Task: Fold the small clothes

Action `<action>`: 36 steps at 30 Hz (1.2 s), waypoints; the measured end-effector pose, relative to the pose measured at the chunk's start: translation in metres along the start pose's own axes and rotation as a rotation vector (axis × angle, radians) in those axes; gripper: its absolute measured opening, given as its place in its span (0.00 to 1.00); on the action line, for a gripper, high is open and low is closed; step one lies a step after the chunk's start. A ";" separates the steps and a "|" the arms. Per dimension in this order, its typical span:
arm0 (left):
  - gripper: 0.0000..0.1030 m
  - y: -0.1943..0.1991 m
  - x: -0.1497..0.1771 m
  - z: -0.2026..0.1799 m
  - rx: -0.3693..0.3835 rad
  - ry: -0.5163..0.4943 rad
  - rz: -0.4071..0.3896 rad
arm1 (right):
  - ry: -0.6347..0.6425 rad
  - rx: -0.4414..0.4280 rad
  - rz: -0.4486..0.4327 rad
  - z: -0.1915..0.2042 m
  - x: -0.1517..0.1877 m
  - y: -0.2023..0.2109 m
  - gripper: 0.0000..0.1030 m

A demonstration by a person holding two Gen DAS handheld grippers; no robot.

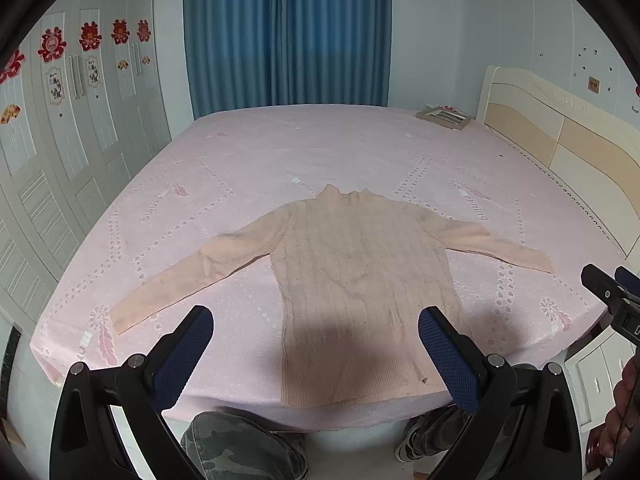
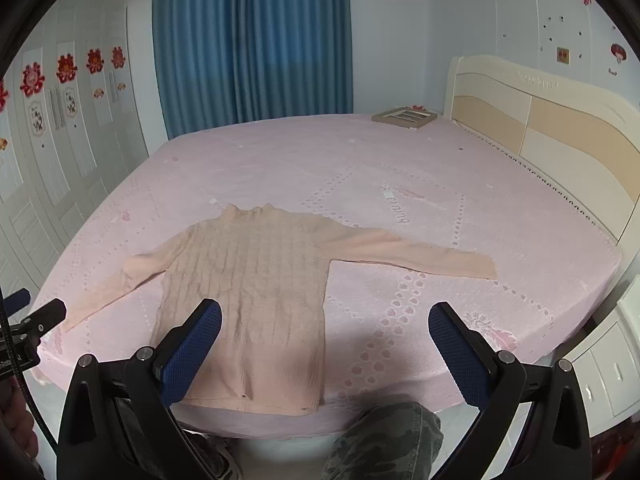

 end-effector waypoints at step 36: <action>1.00 -0.001 -0.005 0.003 0.022 0.042 0.001 | -0.017 -0.042 0.010 0.007 -0.002 0.005 0.99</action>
Point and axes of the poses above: each gripper's, at about its wrist camera, not at the fingertips, and y roughly against the way its jaws point, z to its left, x to its underside, the point moved 8 cm from there along -y, roughly the way its jaws point, and after that the axes turned 13 degrees about -y, right-handed, at the moved point
